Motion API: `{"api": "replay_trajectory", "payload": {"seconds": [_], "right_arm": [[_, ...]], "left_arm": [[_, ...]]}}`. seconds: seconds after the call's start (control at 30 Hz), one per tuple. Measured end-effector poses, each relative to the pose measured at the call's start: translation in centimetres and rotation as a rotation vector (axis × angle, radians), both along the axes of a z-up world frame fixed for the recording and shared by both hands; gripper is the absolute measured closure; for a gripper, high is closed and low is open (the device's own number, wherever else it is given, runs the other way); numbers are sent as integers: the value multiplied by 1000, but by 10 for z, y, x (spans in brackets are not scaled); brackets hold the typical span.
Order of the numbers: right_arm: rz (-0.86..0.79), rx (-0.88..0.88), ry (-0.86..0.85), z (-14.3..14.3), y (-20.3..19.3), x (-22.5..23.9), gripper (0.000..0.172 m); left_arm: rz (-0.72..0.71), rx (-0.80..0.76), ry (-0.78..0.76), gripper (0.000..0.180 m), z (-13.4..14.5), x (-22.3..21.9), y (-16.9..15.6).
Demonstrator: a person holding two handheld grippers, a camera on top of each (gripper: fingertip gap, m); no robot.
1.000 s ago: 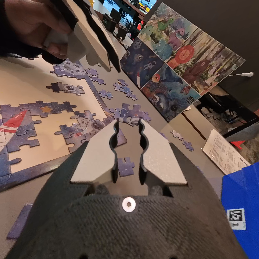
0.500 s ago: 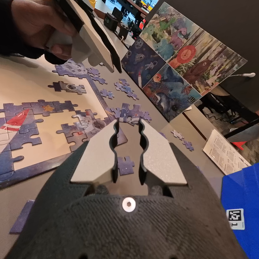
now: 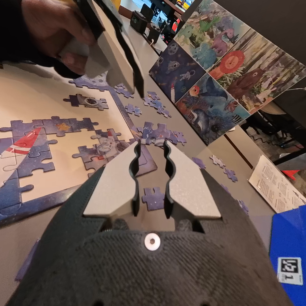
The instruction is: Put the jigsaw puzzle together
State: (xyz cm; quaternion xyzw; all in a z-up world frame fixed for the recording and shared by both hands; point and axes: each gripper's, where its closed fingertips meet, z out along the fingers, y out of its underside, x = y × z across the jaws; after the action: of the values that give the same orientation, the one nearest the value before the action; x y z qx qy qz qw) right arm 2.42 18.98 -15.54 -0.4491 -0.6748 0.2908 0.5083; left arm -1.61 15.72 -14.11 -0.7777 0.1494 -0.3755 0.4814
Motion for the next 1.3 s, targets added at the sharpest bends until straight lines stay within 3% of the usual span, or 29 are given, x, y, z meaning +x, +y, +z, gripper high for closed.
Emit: {"api": "replay_trajectory", "payload": {"seconds": [0.07, 0.27, 0.53, 0.9, 1.0, 1.3], "right_arm": [[-1, -14, 16, 2, -1, -2, 146], [-17, -8, 64, 12, -11, -15, 146], [-53, 8, 62, 11, -23, -30, 146], [-61, 42, 60, 10, -24, -31, 147], [-44, 53, 46, 6, -26, -31, 161], [-61, 47, 71, 12, -17, -25, 159]], "left_arm": [[-58, -71, -115, 153, 0, 11, -3], [-73, -149, -246, 153, -3, 14, -2], [-89, -172, -374, 178, 2, 11, -2], [-48, -162, -363, 180, 0, 4, 2], [-32, -155, -381, 180, 2, -3, 3], [15, -183, -340, 180, -5, -15, 6]]}}
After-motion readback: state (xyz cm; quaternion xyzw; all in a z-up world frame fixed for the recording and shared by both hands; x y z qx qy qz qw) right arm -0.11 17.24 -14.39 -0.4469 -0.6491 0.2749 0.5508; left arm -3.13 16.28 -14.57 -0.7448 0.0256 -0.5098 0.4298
